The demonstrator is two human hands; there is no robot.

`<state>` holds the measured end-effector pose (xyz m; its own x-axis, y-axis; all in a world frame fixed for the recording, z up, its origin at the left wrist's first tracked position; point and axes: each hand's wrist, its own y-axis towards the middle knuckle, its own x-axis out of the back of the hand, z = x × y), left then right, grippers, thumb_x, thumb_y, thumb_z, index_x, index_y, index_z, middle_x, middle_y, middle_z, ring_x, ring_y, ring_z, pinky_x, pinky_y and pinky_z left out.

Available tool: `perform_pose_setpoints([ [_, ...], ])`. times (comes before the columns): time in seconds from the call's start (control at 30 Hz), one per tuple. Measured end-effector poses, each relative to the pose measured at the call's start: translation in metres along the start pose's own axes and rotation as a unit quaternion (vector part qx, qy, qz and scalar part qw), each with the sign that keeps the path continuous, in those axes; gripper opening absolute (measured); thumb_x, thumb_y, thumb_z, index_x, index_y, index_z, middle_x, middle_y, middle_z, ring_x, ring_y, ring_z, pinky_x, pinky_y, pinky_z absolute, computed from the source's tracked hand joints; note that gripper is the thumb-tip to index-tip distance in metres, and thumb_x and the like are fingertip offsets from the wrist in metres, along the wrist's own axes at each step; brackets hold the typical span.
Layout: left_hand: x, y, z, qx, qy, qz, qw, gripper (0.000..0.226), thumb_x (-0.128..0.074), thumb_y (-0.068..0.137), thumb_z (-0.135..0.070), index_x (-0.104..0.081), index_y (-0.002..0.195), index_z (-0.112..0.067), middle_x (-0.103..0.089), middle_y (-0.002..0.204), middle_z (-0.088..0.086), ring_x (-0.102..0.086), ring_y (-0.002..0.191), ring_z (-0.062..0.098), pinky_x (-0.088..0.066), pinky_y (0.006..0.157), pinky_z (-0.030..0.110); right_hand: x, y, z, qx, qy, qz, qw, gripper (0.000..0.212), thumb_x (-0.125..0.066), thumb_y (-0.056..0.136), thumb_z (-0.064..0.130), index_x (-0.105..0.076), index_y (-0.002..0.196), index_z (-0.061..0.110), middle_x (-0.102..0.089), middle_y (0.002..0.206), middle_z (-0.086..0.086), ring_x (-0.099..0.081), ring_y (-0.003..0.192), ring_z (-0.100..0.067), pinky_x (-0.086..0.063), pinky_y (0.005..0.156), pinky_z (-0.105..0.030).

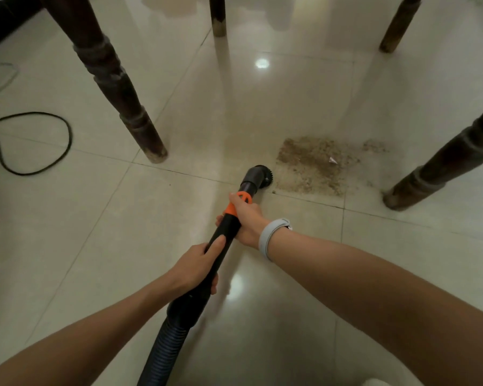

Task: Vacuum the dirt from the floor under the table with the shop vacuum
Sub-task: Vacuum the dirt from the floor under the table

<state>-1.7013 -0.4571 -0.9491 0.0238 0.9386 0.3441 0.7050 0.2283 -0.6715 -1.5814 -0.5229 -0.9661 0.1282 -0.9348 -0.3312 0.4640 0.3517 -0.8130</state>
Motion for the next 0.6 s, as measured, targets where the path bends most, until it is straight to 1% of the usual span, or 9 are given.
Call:
perform_pose_setpoints([
  [0.2,-0.011,-0.003,-0.003,-0.004,0.026,0.017,0.999,0.045,-0.033,0.097,-0.048,-0.046,0.077,-0.01,-0.06,0.049,0.005,-0.059,0.045,0.021,-0.048,0.05,0.026,0.018,-0.008,0.0,-0.016,0.002,-0.014,1.0,0.033,-0.053,0.096,0.03,-0.039,0.116,0.009,-0.051,0.087,-0.015,-0.057,0.062,-0.025,-0.054,0.06,-0.038],
  [0.3,-0.011,-0.003,-0.004,-0.008,0.032,0.022,0.999,0.047,-0.033,0.098,-0.049,-0.047,0.078,-0.008,-0.06,0.049,0.005,-0.059,0.045,0.021,-0.049,0.052,0.028,0.019,-0.012,-0.001,-0.022,0.008,-0.005,1.0,0.034,-0.055,0.095,0.031,-0.041,0.117,0.009,-0.051,0.085,-0.013,-0.056,0.063,-0.025,-0.054,0.067,-0.039],
  [0.4,-0.011,-0.003,-0.006,-0.009,0.028,0.028,0.999,0.049,-0.032,0.098,-0.049,-0.048,0.077,-0.007,-0.06,0.05,0.008,-0.06,0.047,0.024,-0.049,0.053,0.028,0.018,-0.015,-0.001,-0.023,-0.014,0.002,1.0,0.03,-0.052,0.096,0.029,-0.041,0.117,0.009,-0.049,0.08,-0.01,-0.054,0.064,-0.022,-0.051,0.074,-0.038],
  [0.5,-0.009,0.002,-0.013,-0.01,0.025,0.033,0.999,0.052,-0.032,0.098,-0.049,-0.049,0.075,-0.005,-0.059,0.052,0.011,-0.06,0.05,0.027,-0.049,0.053,0.027,0.017,-0.015,0.008,-0.013,-0.039,-0.013,0.999,0.026,-0.048,0.098,0.03,-0.039,0.112,0.01,-0.049,0.08,-0.01,-0.054,0.064,-0.021,-0.05,0.076,-0.038],
  [0.6,-0.008,0.005,-0.021,-0.01,0.016,0.041,0.999,0.052,-0.032,0.098,-0.049,-0.049,0.075,-0.004,-0.058,0.053,0.012,-0.059,0.049,0.027,-0.049,0.053,0.028,0.018,-0.015,0.016,-0.012,-0.048,-0.025,0.998,0.027,-0.046,0.098,0.032,-0.039,0.111,0.009,-0.05,0.08,-0.01,-0.055,0.066,-0.021,-0.05,0.078,-0.04],
])
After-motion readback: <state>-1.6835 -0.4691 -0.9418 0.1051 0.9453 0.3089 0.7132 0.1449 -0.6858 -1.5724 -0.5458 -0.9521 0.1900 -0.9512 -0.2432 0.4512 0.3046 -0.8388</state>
